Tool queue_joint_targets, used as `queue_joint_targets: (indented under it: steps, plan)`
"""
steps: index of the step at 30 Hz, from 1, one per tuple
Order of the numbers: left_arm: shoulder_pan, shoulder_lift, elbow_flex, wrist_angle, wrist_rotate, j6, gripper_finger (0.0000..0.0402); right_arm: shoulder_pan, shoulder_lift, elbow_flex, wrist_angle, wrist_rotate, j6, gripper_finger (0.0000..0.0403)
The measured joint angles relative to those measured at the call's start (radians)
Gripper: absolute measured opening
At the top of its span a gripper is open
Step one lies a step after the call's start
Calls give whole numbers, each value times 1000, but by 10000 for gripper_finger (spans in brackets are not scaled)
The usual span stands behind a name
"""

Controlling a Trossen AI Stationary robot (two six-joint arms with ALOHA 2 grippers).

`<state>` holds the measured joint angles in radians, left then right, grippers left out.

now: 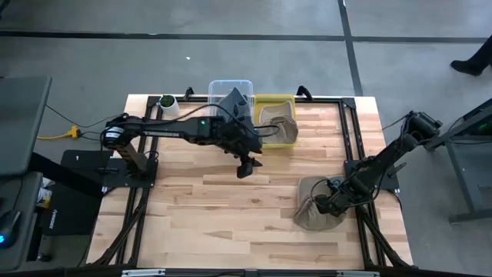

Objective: Pick & Place hat
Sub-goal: Put the brown cap into the yellow bin

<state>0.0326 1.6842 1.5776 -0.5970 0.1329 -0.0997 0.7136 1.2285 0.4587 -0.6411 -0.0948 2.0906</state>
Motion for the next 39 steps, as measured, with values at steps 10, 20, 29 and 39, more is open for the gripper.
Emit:
queue_joint_targets:
  steps: [10,20,29,39]
  plan:
    - [1,-176,-91,41,40,67,208,0,0,-2,7,-7,-2,12]
    - [20,-505,-609,433,102,-113,208,0,0,-2,6,-5,-5,11]
    - [19,-845,-961,639,41,-272,208,0,0,-2,6,-1,-6,11]
    - [20,-1197,-1239,658,-70,-373,209,0,0,-2,2,8,-7,11]
